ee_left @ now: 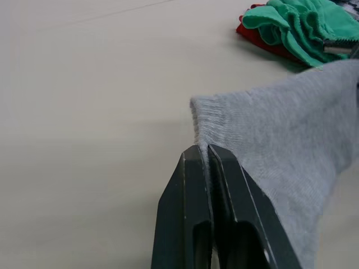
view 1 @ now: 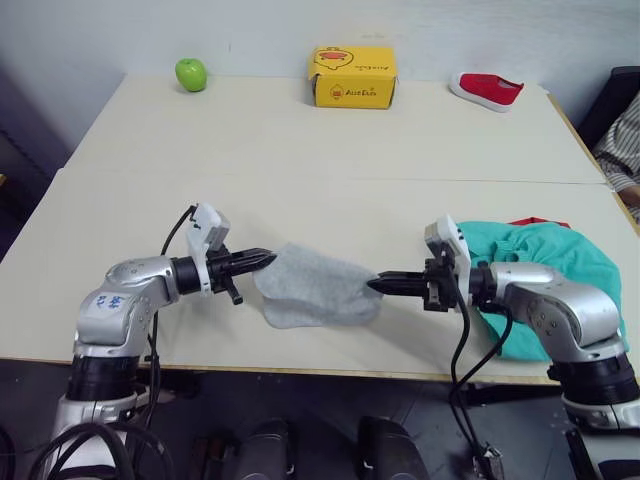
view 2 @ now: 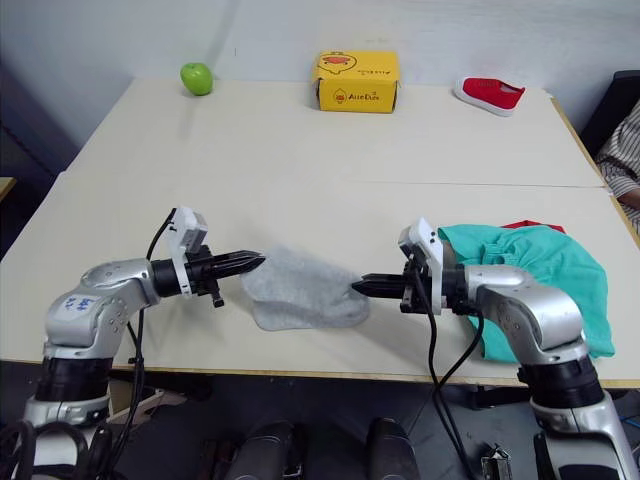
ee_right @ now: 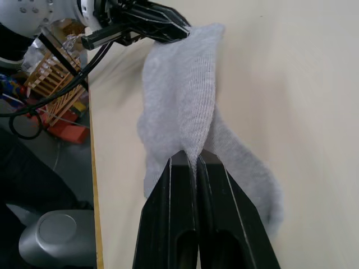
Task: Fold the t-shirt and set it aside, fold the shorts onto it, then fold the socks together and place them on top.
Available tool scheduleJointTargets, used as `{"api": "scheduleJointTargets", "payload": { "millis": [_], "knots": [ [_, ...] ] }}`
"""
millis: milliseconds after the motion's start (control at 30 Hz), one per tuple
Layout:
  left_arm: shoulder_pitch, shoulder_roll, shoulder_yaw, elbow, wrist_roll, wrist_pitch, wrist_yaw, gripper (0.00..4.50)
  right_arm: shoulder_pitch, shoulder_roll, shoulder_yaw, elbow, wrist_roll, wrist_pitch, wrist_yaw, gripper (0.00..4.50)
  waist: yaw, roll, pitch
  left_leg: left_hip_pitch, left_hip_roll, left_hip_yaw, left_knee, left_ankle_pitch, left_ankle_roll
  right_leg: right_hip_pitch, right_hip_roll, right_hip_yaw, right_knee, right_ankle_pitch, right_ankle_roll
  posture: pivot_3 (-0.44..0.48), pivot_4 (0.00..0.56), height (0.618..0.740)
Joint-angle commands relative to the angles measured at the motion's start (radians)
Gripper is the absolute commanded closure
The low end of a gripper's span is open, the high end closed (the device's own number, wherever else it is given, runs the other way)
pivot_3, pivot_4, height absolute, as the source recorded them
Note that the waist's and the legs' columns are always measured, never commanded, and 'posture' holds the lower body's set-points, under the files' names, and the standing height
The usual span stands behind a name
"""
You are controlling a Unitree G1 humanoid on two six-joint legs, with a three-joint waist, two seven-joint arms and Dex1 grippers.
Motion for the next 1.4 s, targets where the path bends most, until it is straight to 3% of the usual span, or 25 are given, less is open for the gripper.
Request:
{"api": "scheduleJointTargets", "payload": {
  "millis": [33,167,333,567,800,900,1167,1267,1400],
  "knots": [
    [0.097,-0.022,0.067,-0.214,-0.091,0.137,0.112,4.50,-0.082,-0.025,0.013,0.089,0.017,0.063,0.063,4.48,0.000,0.000,0.000,0.000,0.000,0.000,0.000,0.000,0.000,0.000,0.000,0.000,0.000,0.000,0.000,0.000,0.150,0.740],
    [0.215,-0.084,0.096,-0.343,-0.120,0.161,0.222,4.50,-0.163,-0.031,0.056,0.188,-0.003,0.122,0.107,4.48,0.002,0.000,0.000,0.000,0.000,-0.001,0.000,0.000,0.000,0.000,0.000,0.001,-0.001,0.001,-0.001,0.000,0.150,0.740],
    [0.286,-0.110,0.049,-0.358,-0.082,0.102,0.280,4.50,-0.200,-0.021,0.112,0.259,-0.057,0.118,0.135,4.48,0.003,0.000,0.000,0.000,0.000,0.000,0.000,-0.001,-0.001,0.000,0.000,0.001,-0.001,0.001,-0.001,0.000,0.150,0.740],
    [0.293,-0.110,-0.022,-0.304,-0.036,0.000,0.290,4.50,-0.203,-0.007,0.140,0.273,-0.083,0.144,0.139,4.48,0.002,0.000,0.000,0.000,0.000,0.000,0.000,-0.001,-0.001,0.000,0.000,0.000,-0.002,0.001,-0.002,0.000,0.150,0.740],
    [0.282,-0.125,-0.012,-0.271,-0.056,-0.052,0.288,4.50,-0.190,0.047,0.098,0.311,-0.123,0.062,0.094,4.48,0.001,0.000,0.000,0.000,0.001,0.001,-0.001,-0.001,-0.002,-0.001,0.000,0.000,-0.003,0.001,-0.002,0.000,0.150,0.740],
    [0.279,-0.128,-0.009,-0.256,-0.053,-0.065,0.298,3.87,-0.188,0.053,0.087,0.313,-0.122,0.063,0.079,4.50,0.001,0.000,0.000,0.000,0.001,0.001,-0.001,-0.001,-0.002,-0.001,0.000,0.000,-0.003,0.001,-0.002,0.000,0.150,0.740],
    [0.299,-0.115,0.029,-0.224,-0.007,-0.258,0.271,1.29,-0.115,0.043,-0.021,0.233,-0.101,-0.044,0.066,1.84,0.003,0.000,0.000,0.000,0.001,0.002,-0.001,-0.001,-0.002,-0.001,0.000,0.000,-0.003,0.001,-0.002,0.000,0.150,0.740],
    [0.295,-0.095,0.061,-0.237,-0.061,-0.322,0.187,1.40,-0.038,0.039,-0.076,0.124,-0.073,-0.134,0.105,1.96,0.003,0.000,0.000,0.000,0.001,0.002,-0.002,-0.002,-0.002,-0.001,0.000,-0.001,-0.004,0.001,-0.002,0.000,0.150,0.740],
    [0.264,-0.054,-0.034,-0.207,-0.032,-0.356,0.091,2.46,0.044,0.137,-0.068,-0.010,-0.045,-0.177,0.039,3.10,0.001,0.000,0.000,0.000,0.002,0.002,-0.002,-0.002,-0.002,0.000,0.001,-0.001,-0.005,0.001,-0.002,0.000,0.150,0.740]
  ]
}}
